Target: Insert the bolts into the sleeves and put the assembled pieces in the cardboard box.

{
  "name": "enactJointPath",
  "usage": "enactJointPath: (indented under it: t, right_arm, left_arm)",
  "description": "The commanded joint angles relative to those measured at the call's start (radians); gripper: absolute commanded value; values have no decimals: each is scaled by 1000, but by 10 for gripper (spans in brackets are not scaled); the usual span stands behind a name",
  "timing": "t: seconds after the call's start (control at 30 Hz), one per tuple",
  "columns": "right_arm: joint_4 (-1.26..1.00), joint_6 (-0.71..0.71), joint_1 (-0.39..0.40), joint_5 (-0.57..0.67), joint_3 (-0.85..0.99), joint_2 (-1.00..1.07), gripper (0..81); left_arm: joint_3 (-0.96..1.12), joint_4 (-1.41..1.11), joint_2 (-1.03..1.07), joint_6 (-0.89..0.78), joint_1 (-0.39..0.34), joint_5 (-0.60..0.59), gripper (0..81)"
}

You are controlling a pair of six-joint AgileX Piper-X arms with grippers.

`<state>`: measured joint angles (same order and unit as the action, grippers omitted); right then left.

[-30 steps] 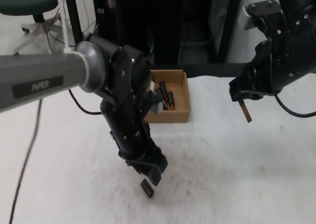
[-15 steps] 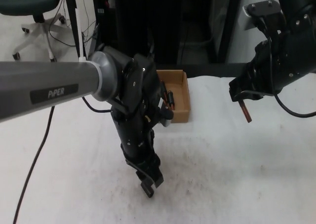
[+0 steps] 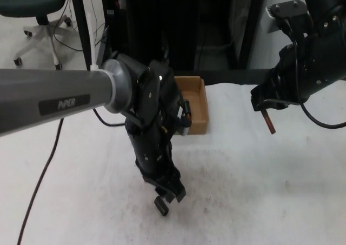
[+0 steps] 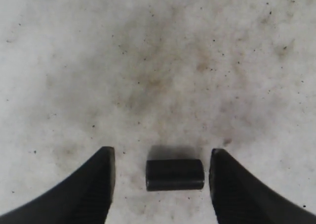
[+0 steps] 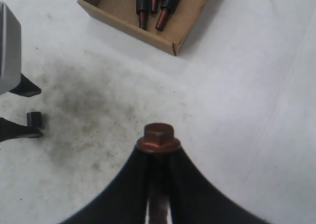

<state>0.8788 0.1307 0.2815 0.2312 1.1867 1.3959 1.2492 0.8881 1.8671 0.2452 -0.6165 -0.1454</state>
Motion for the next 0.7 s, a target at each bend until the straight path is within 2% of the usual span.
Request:
enactJointPath:
  t: [0.0, 0.53, 0.6, 0.67]
  right_arm:
    - [-1, 3, -2, 15, 4, -12, 8]
    - [-1, 3, -2, 15, 4, -12, 8]
    - [-1, 3, -2, 15, 4, -12, 8]
    - [-1, 3, -2, 15, 4, -12, 8]
  left_arm:
    - [7, 43, 34, -29, -4, 9, 533]
    - [7, 16, 69, -52, -4, 9, 525]
    - [7, 18, 73, -52, -4, 9, 446]
    - [7, 23, 74, -52, -4, 9, 271]
